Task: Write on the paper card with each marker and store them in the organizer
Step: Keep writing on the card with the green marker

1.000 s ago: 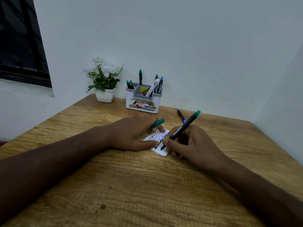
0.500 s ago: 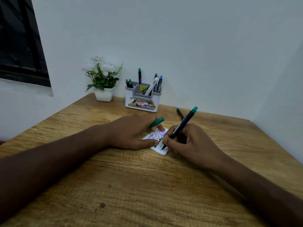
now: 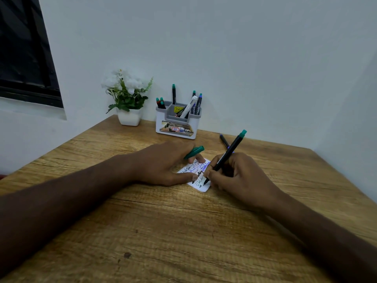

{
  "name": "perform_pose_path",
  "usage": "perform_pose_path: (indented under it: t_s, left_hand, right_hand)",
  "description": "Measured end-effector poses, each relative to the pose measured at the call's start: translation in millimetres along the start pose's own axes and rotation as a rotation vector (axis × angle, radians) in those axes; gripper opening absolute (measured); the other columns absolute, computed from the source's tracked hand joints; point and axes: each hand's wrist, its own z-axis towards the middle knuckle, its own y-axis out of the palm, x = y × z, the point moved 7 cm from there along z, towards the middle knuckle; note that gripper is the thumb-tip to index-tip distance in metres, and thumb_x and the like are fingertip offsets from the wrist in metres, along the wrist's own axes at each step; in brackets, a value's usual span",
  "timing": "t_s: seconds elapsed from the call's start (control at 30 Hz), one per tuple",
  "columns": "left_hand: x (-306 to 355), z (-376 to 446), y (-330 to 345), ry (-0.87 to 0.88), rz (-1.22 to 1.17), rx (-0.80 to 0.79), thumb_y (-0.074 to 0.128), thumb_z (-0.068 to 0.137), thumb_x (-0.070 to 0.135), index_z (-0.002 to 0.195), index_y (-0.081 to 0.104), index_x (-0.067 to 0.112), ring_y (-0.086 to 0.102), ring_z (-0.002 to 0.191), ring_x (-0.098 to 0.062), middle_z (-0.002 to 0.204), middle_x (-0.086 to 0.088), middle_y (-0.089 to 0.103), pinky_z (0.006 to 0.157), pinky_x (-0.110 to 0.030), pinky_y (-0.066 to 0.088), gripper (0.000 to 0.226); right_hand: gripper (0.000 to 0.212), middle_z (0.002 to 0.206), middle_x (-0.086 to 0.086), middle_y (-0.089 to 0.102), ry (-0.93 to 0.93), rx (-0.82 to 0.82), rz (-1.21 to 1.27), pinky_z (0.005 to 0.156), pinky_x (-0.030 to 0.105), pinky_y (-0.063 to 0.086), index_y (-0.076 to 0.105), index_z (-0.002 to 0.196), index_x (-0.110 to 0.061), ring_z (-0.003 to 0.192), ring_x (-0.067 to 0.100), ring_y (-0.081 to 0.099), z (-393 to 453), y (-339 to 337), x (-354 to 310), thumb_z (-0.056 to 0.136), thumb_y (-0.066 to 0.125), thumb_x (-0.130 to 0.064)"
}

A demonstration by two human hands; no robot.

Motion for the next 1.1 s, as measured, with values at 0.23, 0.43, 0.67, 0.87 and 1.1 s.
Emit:
perform_pose_path:
  t_s: [0.23,0.43,0.67,0.87,1.1]
  left_hand:
    - [2.1,-0.7,0.0,0.009,-0.004,-0.001,0.068,0.096,0.056,0.109,0.037,0.056,0.044,0.101,0.025,0.100,0.039,0.042,0.070,-0.007,0.031,0.033]
    - [5.7,-1.2,-1.2,0.016,-0.013,0.007,0.069,0.096,0.053,0.110,0.036,0.056,0.044,0.103,0.025,0.099,0.041,0.042,0.069,-0.006,0.031,0.036]
    - [1.1,0.4,1.1,0.007,-0.018,-0.006,0.068,0.096,0.057,0.121,0.037,0.055,0.045,0.104,0.022,0.104,0.040,0.043,0.073,-0.011,0.033,0.040]
    - [3.0,-0.2,0.3,0.016,-0.007,-0.010,0.067,0.096,0.057,0.108,0.035,0.062,0.044,0.103,0.022,0.102,0.041,0.041,0.072,-0.011,0.031,0.034]
    - [3.8,0.6,-0.1,0.010,-0.008,-0.014,0.067,0.096,0.057,0.105,0.038,0.061,0.044,0.102,0.024,0.100,0.038,0.044,0.069,-0.011,0.032,0.031]
  right_hand:
    - [0.010,0.078,0.003,0.076,-0.001,0.000,0.011,0.067,0.040,0.054,0.077,0.095,-0.026,0.068,0.013,0.063,3.1,-2.2,4.7,0.099,0.072,-0.034]
    - [0.011,0.077,0.006,0.076,-0.012,0.009,0.014,0.065,0.042,0.056,0.076,0.091,-0.025,0.064,0.013,0.063,4.2,-4.0,6.4,0.099,0.072,-0.032]
    - [0.010,0.076,0.004,0.074,-0.016,0.030,-0.003,0.063,0.035,0.050,0.076,0.096,-0.022,0.067,0.011,0.063,5.1,-3.1,5.6,0.098,0.072,-0.032]
    - [0.010,0.076,0.003,0.075,-0.031,0.017,0.006,0.059,0.032,0.050,0.076,0.092,-0.024,0.057,0.004,0.058,5.6,-5.5,5.0,0.098,0.073,-0.031]
    - [0.008,0.075,0.004,0.075,-0.016,0.032,0.014,0.058,0.032,0.051,0.075,0.094,-0.023,0.051,0.002,0.058,7.4,-8.9,9.6,0.099,0.072,-0.029]
